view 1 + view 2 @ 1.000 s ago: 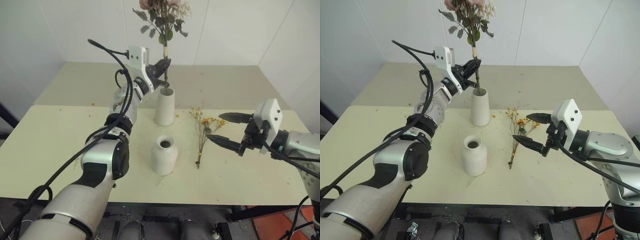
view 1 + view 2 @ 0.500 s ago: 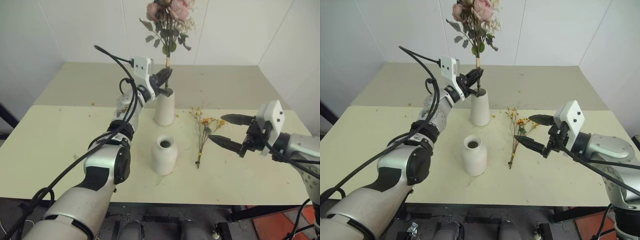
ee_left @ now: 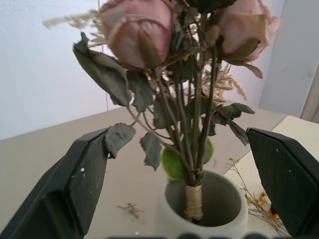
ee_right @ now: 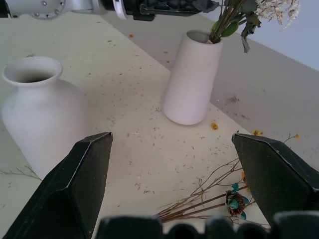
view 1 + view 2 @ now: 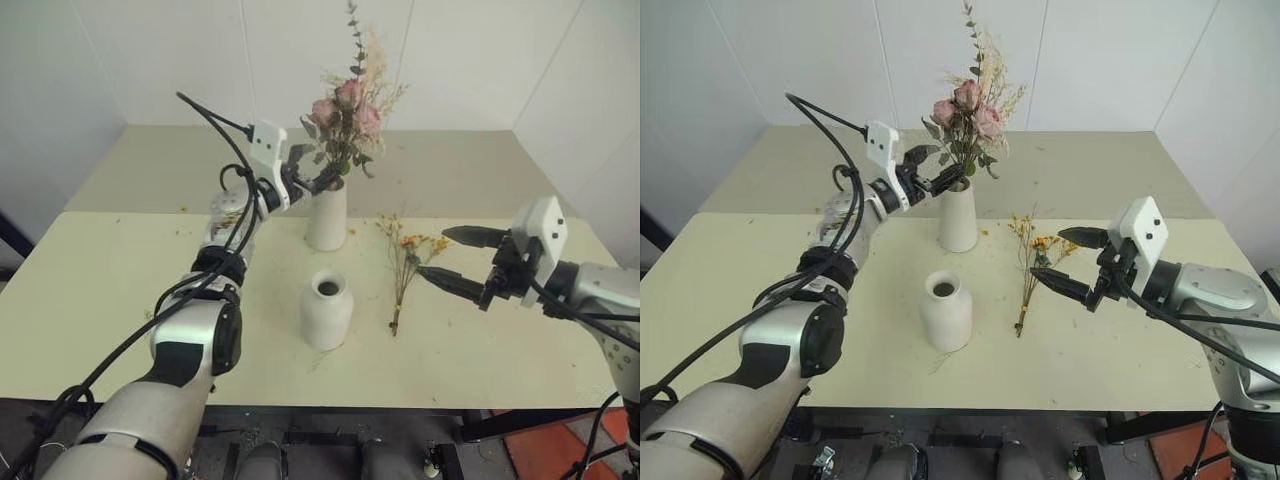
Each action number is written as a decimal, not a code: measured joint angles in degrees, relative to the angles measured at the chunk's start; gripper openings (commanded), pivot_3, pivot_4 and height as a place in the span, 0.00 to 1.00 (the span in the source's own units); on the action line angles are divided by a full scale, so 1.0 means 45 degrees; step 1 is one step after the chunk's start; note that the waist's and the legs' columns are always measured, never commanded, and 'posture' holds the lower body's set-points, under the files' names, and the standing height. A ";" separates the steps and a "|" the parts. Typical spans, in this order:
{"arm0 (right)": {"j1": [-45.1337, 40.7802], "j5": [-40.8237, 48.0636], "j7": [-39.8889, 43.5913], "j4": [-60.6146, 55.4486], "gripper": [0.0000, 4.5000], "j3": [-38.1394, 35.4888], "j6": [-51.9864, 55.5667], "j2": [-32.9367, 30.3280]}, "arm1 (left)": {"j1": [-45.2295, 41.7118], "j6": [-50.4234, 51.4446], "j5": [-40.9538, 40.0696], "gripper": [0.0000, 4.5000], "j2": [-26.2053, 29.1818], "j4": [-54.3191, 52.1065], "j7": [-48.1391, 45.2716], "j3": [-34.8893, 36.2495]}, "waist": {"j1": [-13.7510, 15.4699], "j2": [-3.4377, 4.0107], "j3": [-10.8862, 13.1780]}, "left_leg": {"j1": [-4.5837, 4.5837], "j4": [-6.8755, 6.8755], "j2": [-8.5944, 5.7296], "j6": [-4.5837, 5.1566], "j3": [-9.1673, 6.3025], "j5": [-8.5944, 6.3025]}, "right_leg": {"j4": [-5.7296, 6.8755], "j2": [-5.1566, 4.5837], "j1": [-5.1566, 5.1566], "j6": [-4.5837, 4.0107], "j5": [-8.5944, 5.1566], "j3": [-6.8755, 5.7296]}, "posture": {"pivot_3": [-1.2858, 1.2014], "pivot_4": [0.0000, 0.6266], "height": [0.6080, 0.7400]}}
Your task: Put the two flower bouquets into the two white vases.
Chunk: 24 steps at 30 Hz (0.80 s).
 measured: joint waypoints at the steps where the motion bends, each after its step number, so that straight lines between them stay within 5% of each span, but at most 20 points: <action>1: -0.0126 -0.0060 -0.0030 0.0076 1.00 0.0177 0.0169 -0.0023 | 0.0857 0.0853 -0.0289 1.00 0.0516 -0.1670 -0.0502 -0.0078 | -0.0087 0.0003 0.0000 | 0.0001 -0.0003 0.0004 0.0000 0.0001 0.0000 | 0.0011 0.0001 -0.0002 -0.0001 0.0000 0.0010 | 0.52 0.24 1.00; 8: -0.1934 0.0000 -0.1352 0.0972 1.00 0.1471 0.4083 -0.0181 | 0.5455 0.5742 -0.2946 1.00 0.4516 -1.0588 -0.3317 -0.0147 | -0.0216 0.0004 0.0001 | 0.0007 0.0009 0.0018 -0.0001 -0.0002 0.0000 | 0.0017 -0.0001 -0.0007 -0.0005 0.0001 0.0012 | 0.52 0.24 1.00; 11: -0.3462 0.0172 -0.1728 0.1840 1.00 0.2293 0.6686 -0.0158 | 0.6569 0.6675 -0.4106 1.00 0.5946 -1.2708 -0.4225 0.0195 | -0.0135 0.0005 0.0001 | 0.0028 0.0004 0.0022 -0.0001 -0.0002 0.0000 | 0.0015 0.0005 0.0011 -0.0012 0.0001 0.0005 | 0.52 0.24 1.00; 17: -0.6573 0.0076 -0.2238 0.4742 1.00 0.3802 1.0567 0.0845 | 0.7897 0.7956 -0.5788 1.00 0.7414 -1.4296 -0.4925 0.1014 | -0.0113 0.0004 0.0001 | 0.0026 -0.0003 0.0028 0.0001 0.0003 -0.0001 | 0.0004 0.0012 0.0009 -0.0016 0.0001 0.0005 | 0.52 0.24 1.00; 24: -0.8101 -0.0977 -0.2581 0.7348 1.00 0.5631 1.1496 0.1877 | 0.8913 0.8757 -0.7299 1.00 0.8641 -1.5222 -0.5538 0.1725 | -0.0180 0.0004 0.0001 | -0.0051 -0.0003 0.0028 0.0001 0.0009 -0.0001 | 0.0016 0.0011 -0.0089 -0.0017 0.0002 0.0015 | 0.52 0.24 1.00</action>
